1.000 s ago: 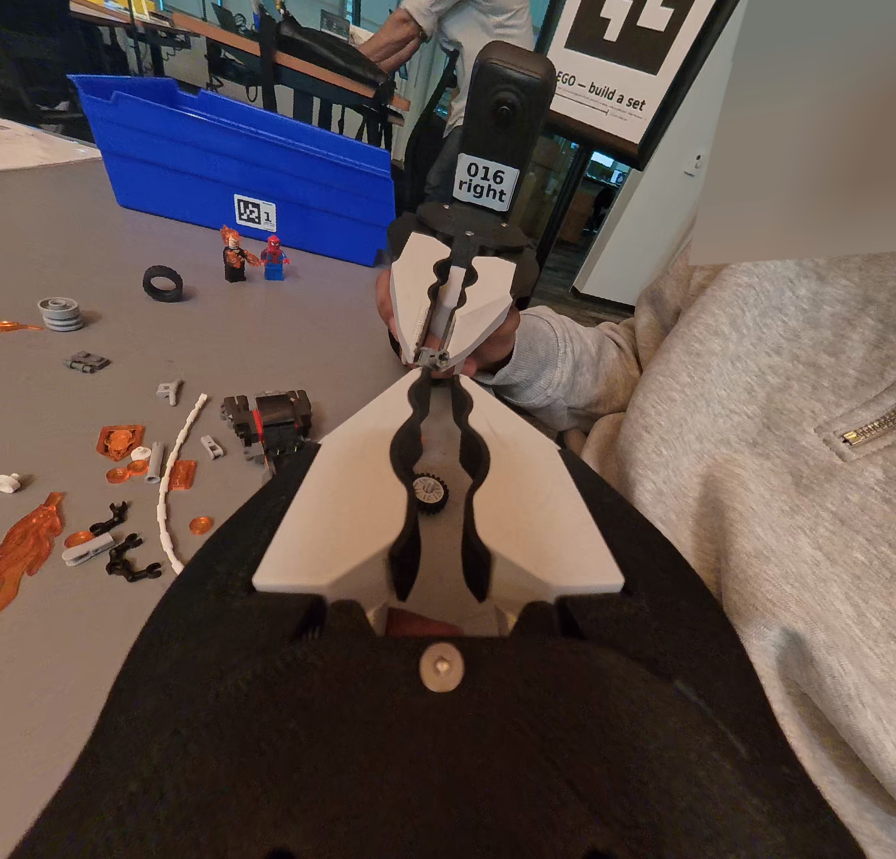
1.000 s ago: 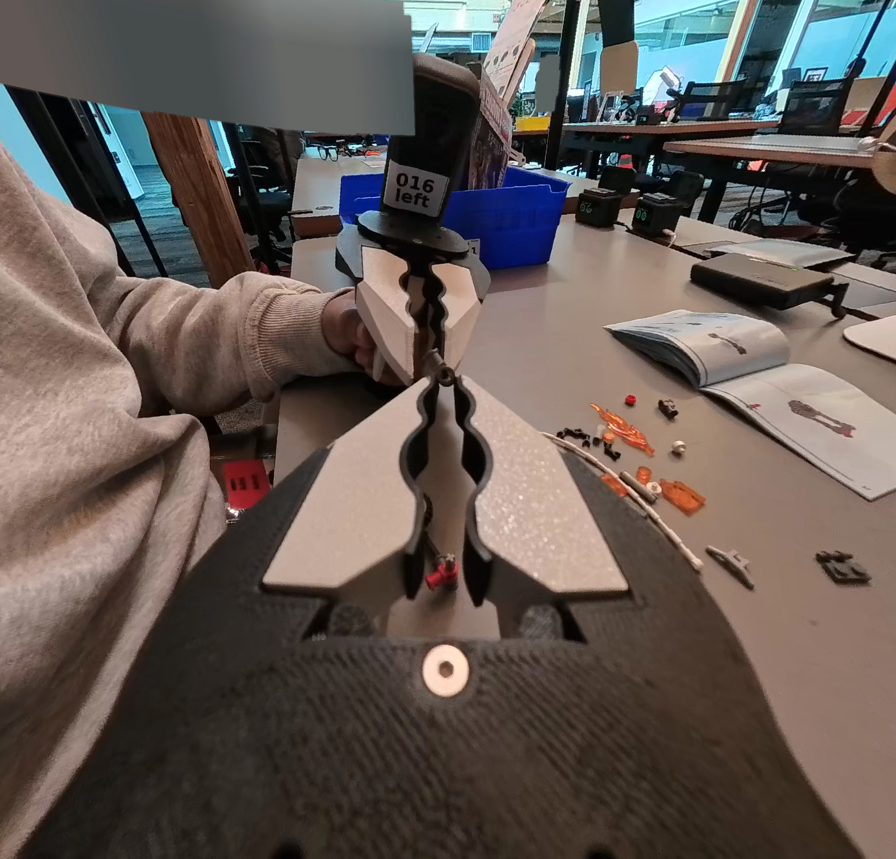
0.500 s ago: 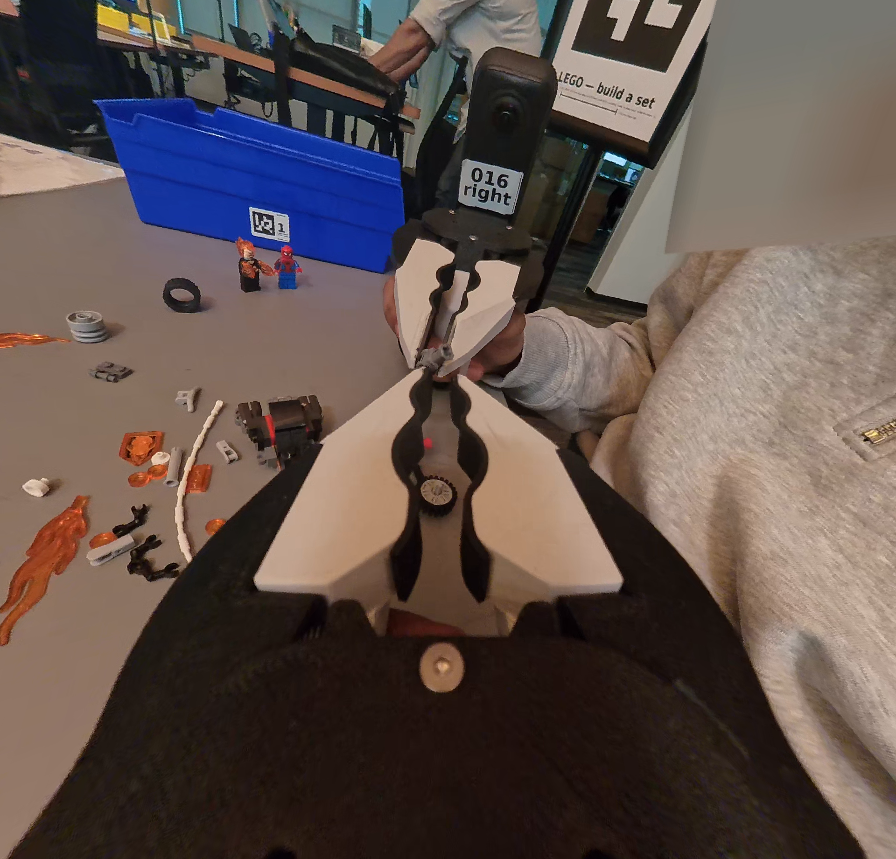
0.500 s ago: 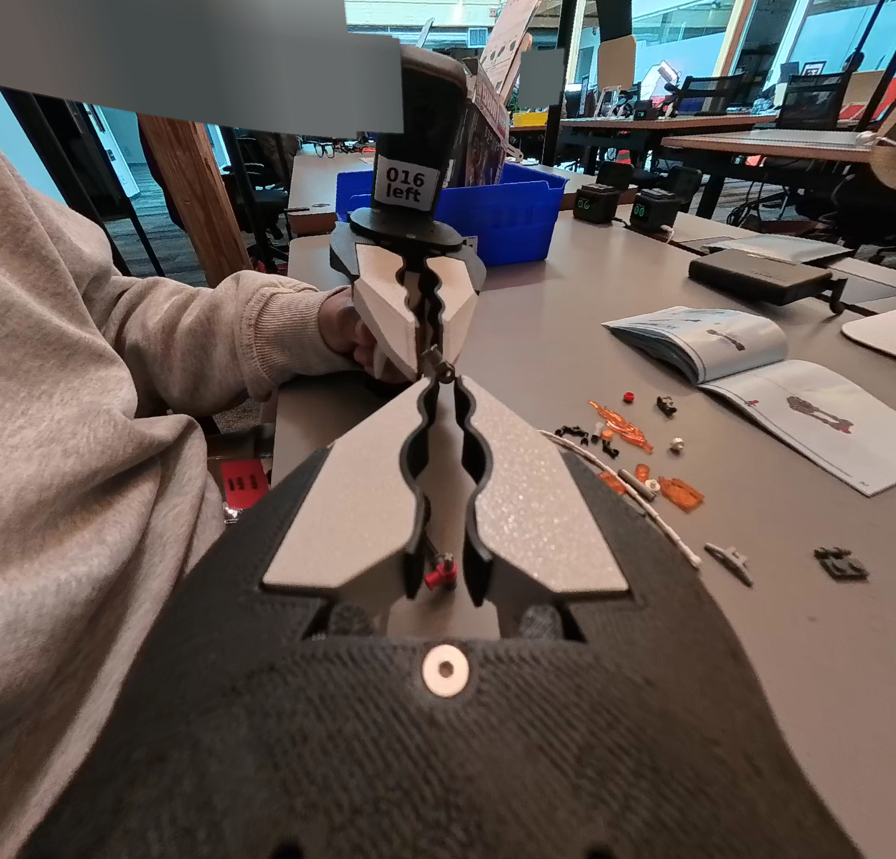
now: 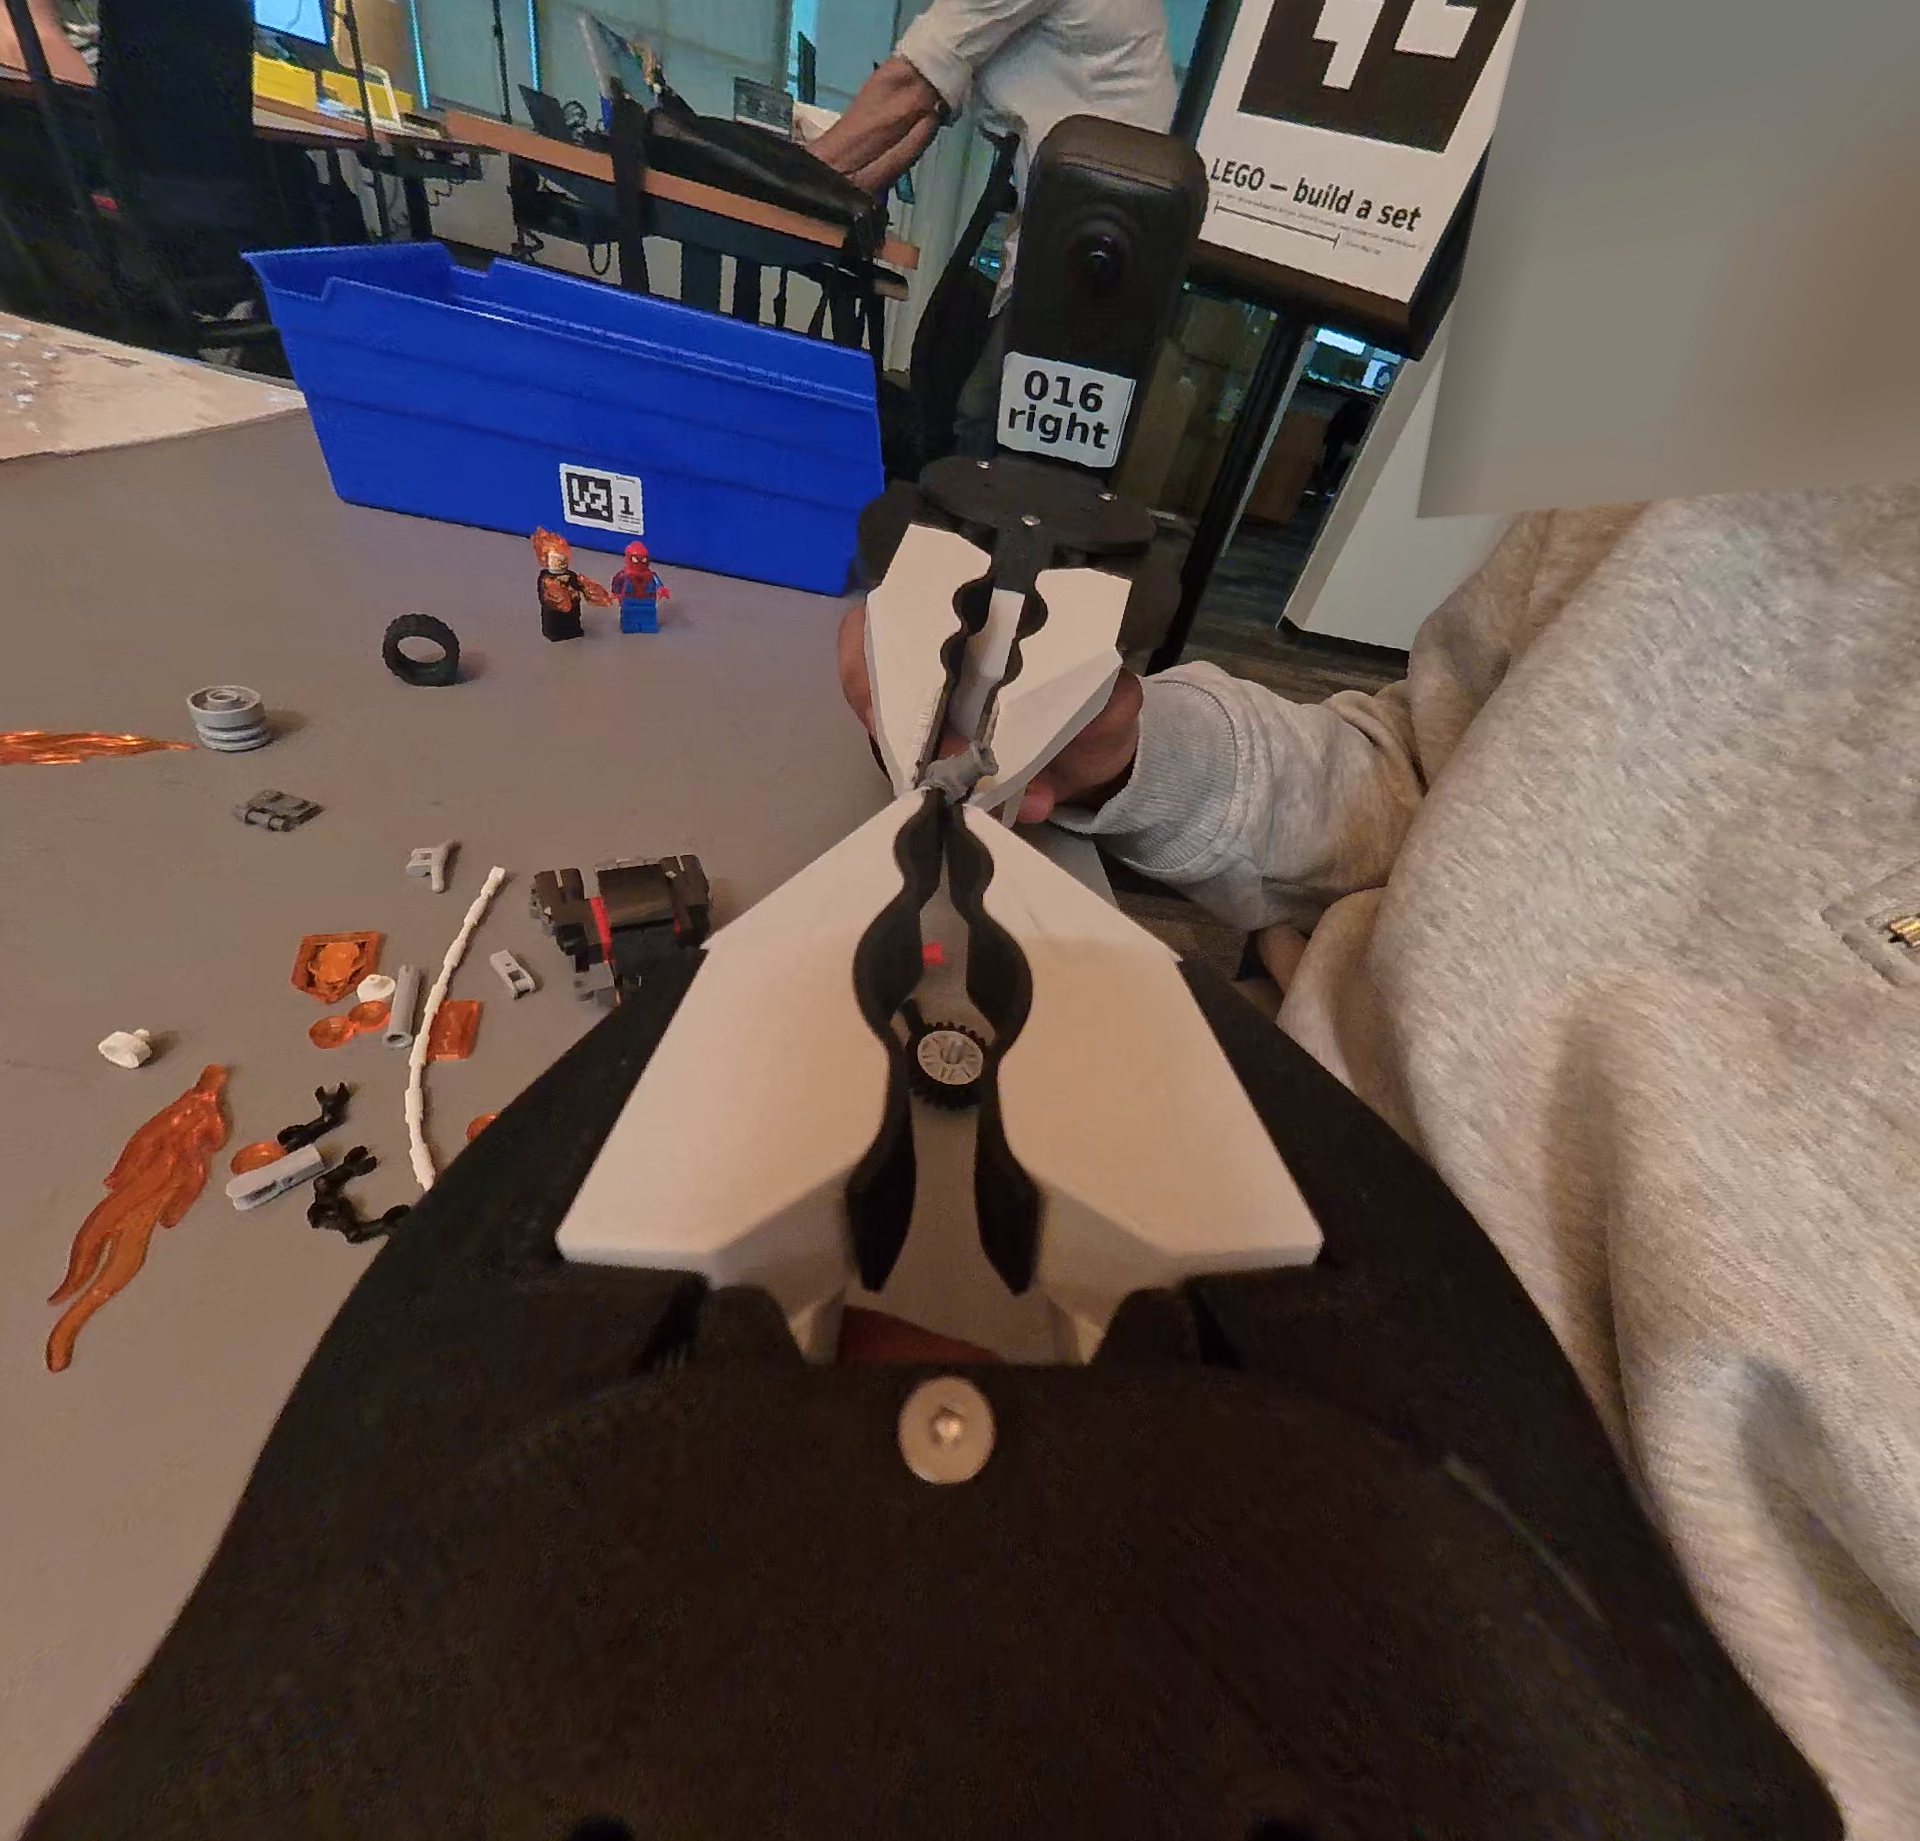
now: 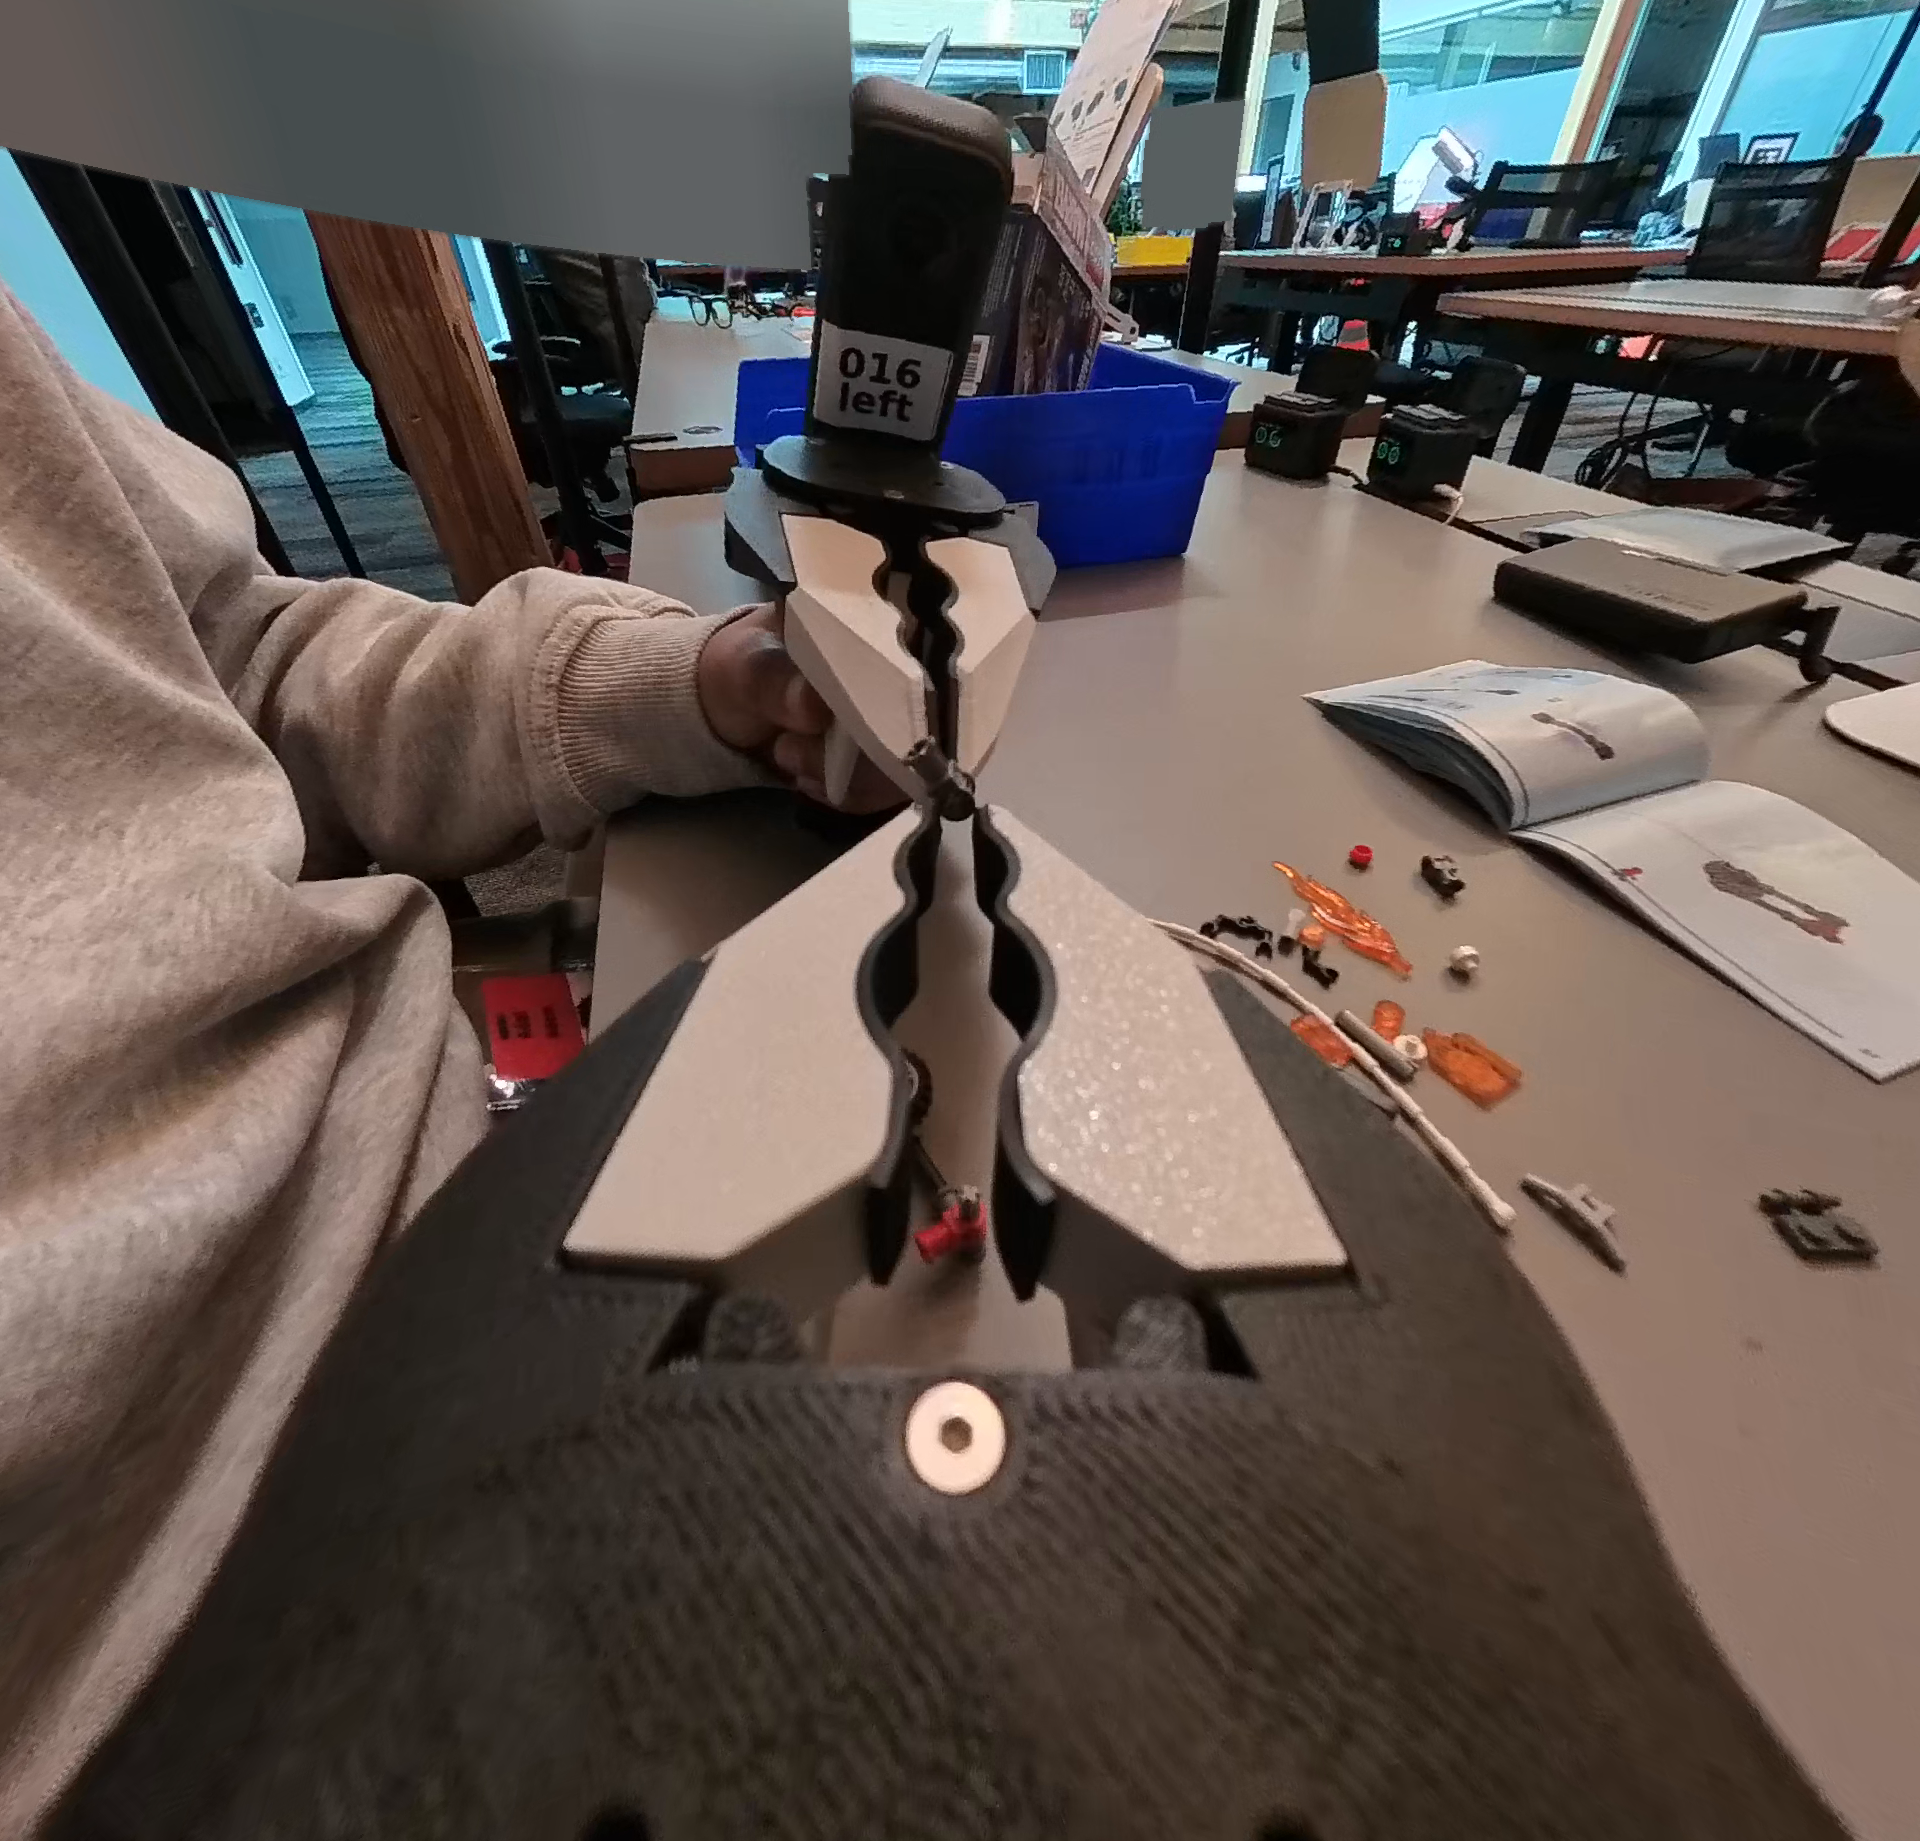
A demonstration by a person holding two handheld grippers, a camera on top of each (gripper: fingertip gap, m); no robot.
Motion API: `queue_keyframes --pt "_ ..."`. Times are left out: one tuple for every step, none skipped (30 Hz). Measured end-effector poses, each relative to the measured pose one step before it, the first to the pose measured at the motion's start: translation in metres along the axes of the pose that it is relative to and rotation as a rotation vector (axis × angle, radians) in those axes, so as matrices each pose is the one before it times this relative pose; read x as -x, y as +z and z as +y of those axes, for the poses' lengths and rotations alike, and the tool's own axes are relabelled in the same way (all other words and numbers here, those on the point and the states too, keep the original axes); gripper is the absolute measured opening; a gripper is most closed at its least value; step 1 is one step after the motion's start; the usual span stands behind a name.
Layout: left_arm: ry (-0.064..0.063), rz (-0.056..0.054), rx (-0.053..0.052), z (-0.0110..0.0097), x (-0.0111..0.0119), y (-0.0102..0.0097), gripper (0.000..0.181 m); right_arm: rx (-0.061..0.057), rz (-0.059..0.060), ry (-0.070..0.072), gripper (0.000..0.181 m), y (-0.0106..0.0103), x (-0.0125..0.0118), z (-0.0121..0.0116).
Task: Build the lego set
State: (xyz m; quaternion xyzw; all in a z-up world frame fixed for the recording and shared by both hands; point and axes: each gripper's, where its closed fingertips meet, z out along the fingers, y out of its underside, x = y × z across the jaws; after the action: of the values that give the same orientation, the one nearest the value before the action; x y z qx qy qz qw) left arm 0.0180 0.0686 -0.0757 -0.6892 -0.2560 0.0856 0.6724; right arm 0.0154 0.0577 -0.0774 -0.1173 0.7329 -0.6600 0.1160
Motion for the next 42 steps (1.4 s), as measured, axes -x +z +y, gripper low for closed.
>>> queue_keyframes --pt "0.0008 0.0012 -0.0004 -0.00003 -0.00019 -0.00002 0.000 0.0000 -0.0008 0.0010 0.004 0.00003 -0.00004 0.00000" --pt "0.0010 0.0024 -0.0007 -0.00018 -0.00037 0.00000 0.000 -0.0003 0.0004 0.0003 0.004 -0.00008 0.00000 -0.00003" --pt "0.0026 0.0057 -0.0023 -0.00023 -0.00095 -0.00002 0.000 -0.0010 0.0009 -0.0001 0.004 -0.00015 -0.00016 -0.00012" --pt "0.0044 0.0034 -0.0019 -0.00031 -0.00082 0.00002 0.002 -0.0013 0.0007 0.0001 0.004 -0.00010 -0.00002 -0.00016" --pt "0.0048 0.0001 -0.0006 -0.00013 -0.00038 0.00002 0.003 -0.0009 0.0004 0.0007 0.004 -0.00009 -0.00016 -0.00012" --pt "0.0037 -0.0003 -0.0002 -0.00003 -0.00021 0.00009 0.004 -0.0006 0.0004 0.0006 0.004 -0.00008 -0.00007 -0.00007" --pt "0.0024 0.0008 -0.0006 -0.00011 -0.00026 -0.00001 0.004 -0.0004 0.0010 0.0000 0.004 -0.00006 -0.00011 -0.00005" --pt "0.0014 -0.0001 -0.0005 -0.00013 -0.00012 0.00003 0.005 -0.0001 0.0014 -0.0002 0.004 0.00000 -0.00021 -0.00001" --pt "0.0006 -0.0009 -0.0003 -0.00003 0.00013 -0.00011 0.005 0.0005 0.0012 -0.0001 0.005 0.00009 -0.00012 0.00006" --pt "0.0002 -0.0012 -0.0012 -0.00017 0.00023 -0.00001 0.005 0.0015 0.0007 -0.0001 0.005 0.00011 -0.00007 0.00020" --pt "-0.0011 -0.0020 -0.0020 -0.00020 0.00040 0.00001 0.006 0.0022 0.0013 -0.0003 0.004 0.00019 -0.00011 0.00027" --pt "-0.0024 -0.0069 -0.0016 -0.00030 0.00125 -0.00011 0.008 0.0016 -0.0004 -0.0010 0.004 0.00017 0.00020 0.00020" --pt "-0.0041 -0.0149 -0.0008 -0.00006 0.00255 -0.00002 0.014 0.0013 -0.0009 -0.0011 0.004 0.00016 0.00018 0.00016" --pt "-0.0025 -0.0060 -0.0002 -0.00011 0.00101 -0.00002 0.016 0.0010 -0.0003 -0.0009 0.005 0.00009 0.00013 0.00013" --pt "0.0003 0.0012 -0.0009 -0.00014 -0.00004 -0.00011 0.016 0.0005 -0.0002 -0.0006 0.005 0.00003 0.00018 0.00006" --pt "0.0018 -0.0009 0.0000 0.00008 -0.00009 0.00003 0.015 0.0002 -0.0001 0.0001 0.004 -0.00001 0.00002 0.00003" --pt "0.0040 0.0000 0.0013 0.00009 -0.00029 0.00005 0.013 0.0001 -0.0002 0.0004 0.004 -0.00004 -0.00004 0.00001" --pt "0.0047 0.0009 0.0017 0.00015 -0.00042 0.00011 0.009 0.0002 -0.0003 0.0007 0.004 0.00005 -0.00004 0.00003" --pt "0.0044 0.0008 0.0017 0.00017 -0.00051 0.00006 0.005 0.0006 -0.0004 0.0005 0.004 0.00006 0.00006 0.00007" --pt "0.0027 -0.0027 0.0005 0.00004 0.00019 -0.00001 0.004 0.0002 0.0000 0.0004 0.004 -0.00001 0.00002 0.00003" --pt "0.0016 -0.0011 -0.0005 -0.00013 0.00013 -0.00016 0.003 0.0003 -0.0001 0.0007 0.004 0.00004 -0.00007 0.00003" --pt "-0.0003 0.0001 -0.0006 0.00002 0.00004 -0.00004 0.003 0.0006 -0.0004 0.0008 0.004 0.00002 -0.00002 0.00007" --pt "-0.0001 0.0004 -0.0001 -0.00004 0.00008 -0.00003 0.002 0.0003 -0.0003 0.0007 0.004 -0.00005 0.00000 0.00005" --pt "0.0005 -0.0001 0.0000 -0.00008 -0.00005 -0.00006 0.002 0.0001 -0.0001 0.0004 0.004 -0.00004 -0.00005 0.00001" --pt "0.0019 -0.0003 0.0002 0.00007 -0.00005 -0.00002 0.001 0.0001 0.0004 0.0001 0.004 0.00000 -0.00006 0.00001" --pt "0.0026 0.0019 0.0002 0.00000 -0.00046 0.00001 0.000 0.0005 0.0004 -0.0001 0.004 0.00009 0.00000 0.00006" --pt "0.0018 -0.0010 -0.0003 -0.00010 0.00003 0.00001 0.000 0.0006 0.0008 0.0000 0.004 -0.00004 -0.00011 0.00008" --pt "0.0012 -0.0001 -0.0004 -0.00012 -0.00005 -0.00016 0.000 0.0002 0.0008 0.0001 0.004 0.00002 -0.00001 0.00002" --pt "-0.0002 0.0003 -0.0003 0.00004 0.00010 -0.00001 0.000 -0.0002 0.0006 -0.0001 0.004 0.00000 -0.00008 -0.00012" --pt "0.0000 0.0004 -0.0002 -0.00012 -0.00008 0.00001 0.000 -0.0002 0.0009 -0.0001 0.004 -0.00008 -0.00011 -0.00002" --pt "0.0009 0.0000 -0.0001 0.00000 -0.00003 -0.00004 0.000 -0.0001 0.0009 0.0001 0.004 -0.00009 -0.00008 0.00000" --pt "0.0016 -0.0008 0.0000 -0.00004 -0.00010 -0.00006 0.000 0.0000 0.0003 0.0005 0.004 -0.00003 -0.00010 0.00000" --pt "0.0010 -0.0013 0.0002 0.00005 0.00016 -0.00007 0.000 -0.0001 0.0001 0.0006 0.004 -0.00002 -0.00006 -0.00001" --pt "0.0006 -0.0008 0.0001 -0.00006 0.00000 0.00002 0.000 -0.0002 0.0002 0.0004 0.004 0.00001 -0.00001 -0.00003" --pt "0.0003 -0.0003 0.0001 0.00001 0.00006 0.00000 0.000 -0.0002 0.0003 -0.0001 0.004 -0.00008 -0.00002 -0.00002" --pt "0.0004 -0.0004 0.0000 0.00002 0.00000 -0.00005 0.000 -0.0001 0.0005 -0.0003 0.004 -0.00010 -0.00006 -0.00010" --pt "0.0003 -0.0003 0.0000 0.00001 0.00006 0.00000 0.000 0.0000 0.0004 -0.0002 0.004 0.00003 0.00003 -0.00001" --pt "0.0001 -0.0003 0.0000 0.00002 -0.00004 -0.00005 0.000 -0.0002 0.0003 0.0000 0.004 -0.00008 -0.00001 -0.00001" --pt "0.0007 -0.0006 0.0003 -0.00004 0.00003 -0.00008 0.000 -0.0003 0.0002 0.0002 0.004 -0.00001 -0.00011 -0.00004" --pt "0.0008 -0.0006 0.0001 0.00004 0.00000 0.00003 0.000 -0.0003 0.0000 0.0003 0.004 -0.00007 0.00005 -0.00003" --pt "0.0005 0.0001 0.0002 0.00003 0.00002 -0.00001 0.000 -0.0005 0.0003 0.0001 0.004 -0.00009 -0.00011 -0.00005" --pt "0.0001 0.0000 0.0000 0.00000 0.00000 0.00000 0.000 -0.0007 0.0008 0.0001 0.004 -0.00015 -0.00004 -0.00018"
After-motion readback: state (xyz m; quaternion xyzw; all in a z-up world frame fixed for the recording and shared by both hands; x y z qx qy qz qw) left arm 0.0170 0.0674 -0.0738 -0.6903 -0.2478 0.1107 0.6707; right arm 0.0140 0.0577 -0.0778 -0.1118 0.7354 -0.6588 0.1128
